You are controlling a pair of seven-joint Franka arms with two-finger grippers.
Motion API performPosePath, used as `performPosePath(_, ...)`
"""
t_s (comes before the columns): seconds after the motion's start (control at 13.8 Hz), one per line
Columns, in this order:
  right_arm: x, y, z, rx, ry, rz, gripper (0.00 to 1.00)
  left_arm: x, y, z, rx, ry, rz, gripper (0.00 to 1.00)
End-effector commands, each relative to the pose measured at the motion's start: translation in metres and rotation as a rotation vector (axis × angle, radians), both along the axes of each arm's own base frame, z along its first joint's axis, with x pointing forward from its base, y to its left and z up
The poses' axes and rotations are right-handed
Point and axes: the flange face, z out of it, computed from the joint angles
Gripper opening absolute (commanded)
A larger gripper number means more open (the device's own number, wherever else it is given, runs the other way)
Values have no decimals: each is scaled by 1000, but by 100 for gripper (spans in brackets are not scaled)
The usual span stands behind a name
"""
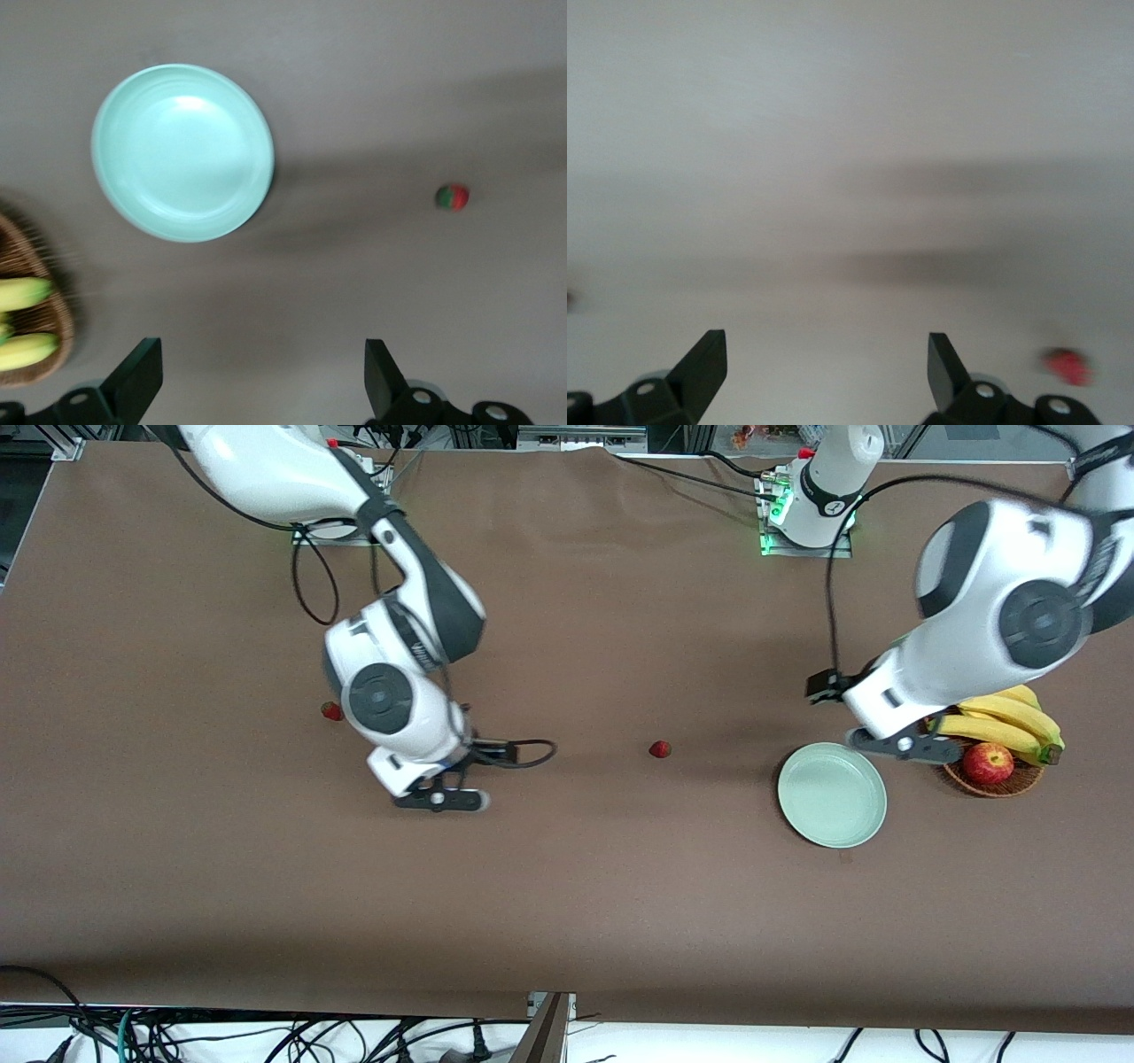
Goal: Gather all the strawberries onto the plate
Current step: 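Grasp the strawberry with the left gripper while the right gripper grasps another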
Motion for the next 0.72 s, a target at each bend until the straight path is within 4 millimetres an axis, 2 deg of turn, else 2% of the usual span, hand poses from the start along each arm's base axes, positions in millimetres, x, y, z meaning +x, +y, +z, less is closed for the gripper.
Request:
performPosePath(0.0, -23, -86, -14, -28, 74, 76, 100, -1, -59, -41, 24, 5, 42, 100)
performPosePath(0.22, -26, -172, -37, -30, 130, 154, 100, -6, -111, -96, 40, -13, 78, 100)
performPosePath(0.36, -33, -212, -63, -39, 174, 184, 100, -6, -130, -135, 29, -35, 63, 100)
performPosePath(0.51, -43, -237, -88, -42, 219, 197, 100, -16, -140, -167, 15, -64, 49, 100)
performPosePath(0.65, -54, -241, -111, -42, 227, 195, 100, -37, -148, -201, -9, -110, 43, 100)
